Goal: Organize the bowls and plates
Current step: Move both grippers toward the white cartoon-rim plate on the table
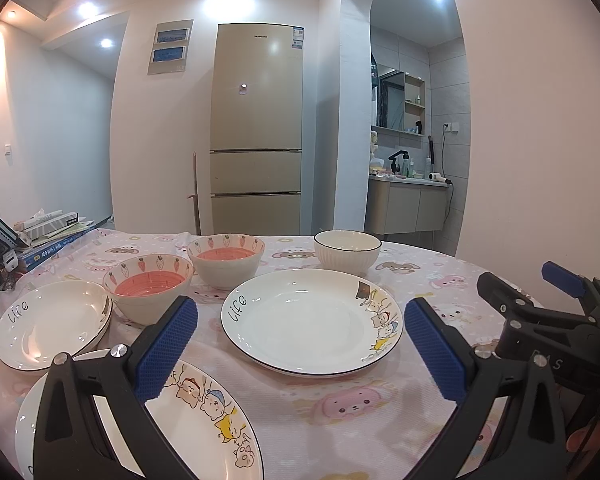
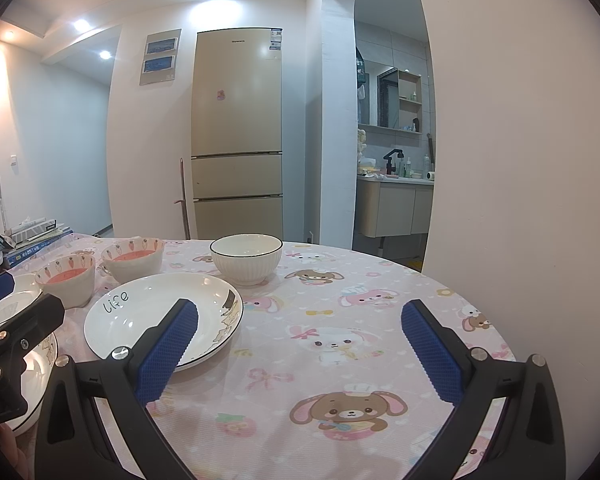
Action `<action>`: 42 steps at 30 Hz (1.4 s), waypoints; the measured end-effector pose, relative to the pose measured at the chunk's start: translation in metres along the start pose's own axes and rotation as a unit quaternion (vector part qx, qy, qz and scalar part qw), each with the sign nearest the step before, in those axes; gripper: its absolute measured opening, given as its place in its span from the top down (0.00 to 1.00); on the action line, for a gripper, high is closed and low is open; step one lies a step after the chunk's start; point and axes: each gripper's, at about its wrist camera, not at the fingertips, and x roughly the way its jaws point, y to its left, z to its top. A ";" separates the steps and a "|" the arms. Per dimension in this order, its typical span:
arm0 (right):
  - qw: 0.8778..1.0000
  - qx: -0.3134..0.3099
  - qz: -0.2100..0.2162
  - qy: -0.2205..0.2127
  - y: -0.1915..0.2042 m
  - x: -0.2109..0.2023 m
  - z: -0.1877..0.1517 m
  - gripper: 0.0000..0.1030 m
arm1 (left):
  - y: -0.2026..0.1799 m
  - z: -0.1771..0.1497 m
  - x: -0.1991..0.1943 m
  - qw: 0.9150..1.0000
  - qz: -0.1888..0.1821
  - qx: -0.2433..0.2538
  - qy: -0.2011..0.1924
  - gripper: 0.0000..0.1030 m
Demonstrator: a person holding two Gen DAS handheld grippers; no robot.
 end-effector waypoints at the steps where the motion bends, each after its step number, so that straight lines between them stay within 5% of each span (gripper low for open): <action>1: 1.000 0.000 0.000 0.000 0.000 0.000 0.000 0.00 | 0.000 0.000 0.000 1.000 0.000 0.000 0.000 0.00; 12: 1.000 0.000 0.000 0.000 0.000 0.000 0.000 0.00 | 0.003 0.000 -0.001 1.000 0.002 -0.004 0.005 0.00; 16: 1.000 0.000 0.008 0.002 0.000 0.000 0.000 0.00 | 0.012 0.006 -0.013 0.999 -0.032 -0.005 0.017 0.00; 20: 1.000 0.006 0.025 0.002 0.001 -0.009 -0.003 0.00 | 0.025 0.017 -0.036 1.000 -0.011 0.012 0.005 0.00; 24: 0.999 -0.011 -0.022 -0.034 0.014 -0.038 0.001 0.00 | 0.046 0.024 -0.053 1.000 -0.014 0.003 0.008 0.00; 32: 0.999 -0.021 -0.009 -0.042 0.043 -0.088 0.022 0.00 | 0.073 0.025 -0.084 1.000 0.025 -0.002 -0.010 0.00; 42: 0.997 -0.008 0.076 -0.021 0.071 -0.128 0.028 0.00 | 0.105 0.005 -0.122 0.997 0.080 0.003 -0.007 0.00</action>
